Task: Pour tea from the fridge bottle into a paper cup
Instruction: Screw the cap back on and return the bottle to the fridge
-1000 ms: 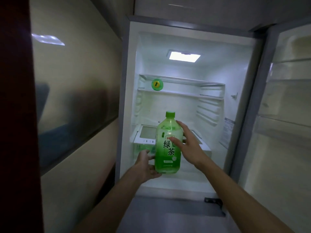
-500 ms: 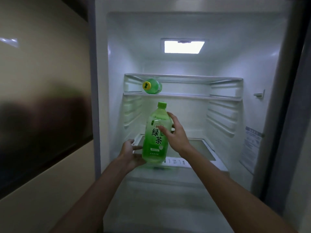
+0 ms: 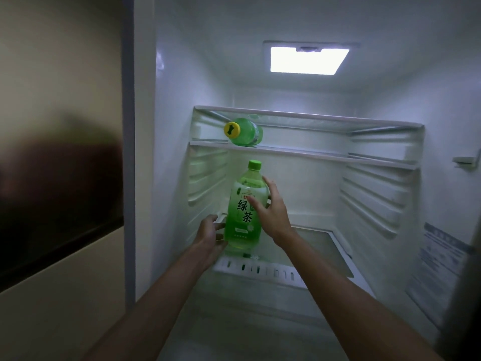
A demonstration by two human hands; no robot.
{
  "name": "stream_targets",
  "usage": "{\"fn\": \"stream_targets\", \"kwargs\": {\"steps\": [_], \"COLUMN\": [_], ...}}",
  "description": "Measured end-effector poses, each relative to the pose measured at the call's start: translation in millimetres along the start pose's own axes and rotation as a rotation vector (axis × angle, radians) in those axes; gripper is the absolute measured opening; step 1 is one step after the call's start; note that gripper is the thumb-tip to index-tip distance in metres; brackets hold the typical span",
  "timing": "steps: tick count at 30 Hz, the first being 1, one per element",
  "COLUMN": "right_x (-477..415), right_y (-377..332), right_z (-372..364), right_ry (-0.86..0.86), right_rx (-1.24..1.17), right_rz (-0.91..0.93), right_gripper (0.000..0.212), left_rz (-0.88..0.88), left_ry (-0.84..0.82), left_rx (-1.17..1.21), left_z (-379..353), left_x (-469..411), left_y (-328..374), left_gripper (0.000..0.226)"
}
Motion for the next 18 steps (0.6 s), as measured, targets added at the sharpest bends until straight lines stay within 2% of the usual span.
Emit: {"fn": "stream_targets", "kwargs": {"steps": [18], "right_x": [-33.3], "right_y": [46.2], "right_z": [-23.4], "right_ry": [-0.078], "right_rx": [-0.029], "right_rz": [-0.118], "right_gripper": [0.064], "left_rz": [-0.056], "left_ry": [-0.019], "left_rx": [-0.024], "left_z": [-9.9], "left_x": [-43.8], "left_y": [-0.7], "left_gripper": [0.036]}}
Point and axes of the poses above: each hand's wrist, its own x-axis away from the middle knuckle, its own z-axis out of the back of the hand, y = z × x, the point moved 7 cm from there along -x, towards the middle knuckle, and after that the axes turned 8 degrees about y, right-handed, at the moved point
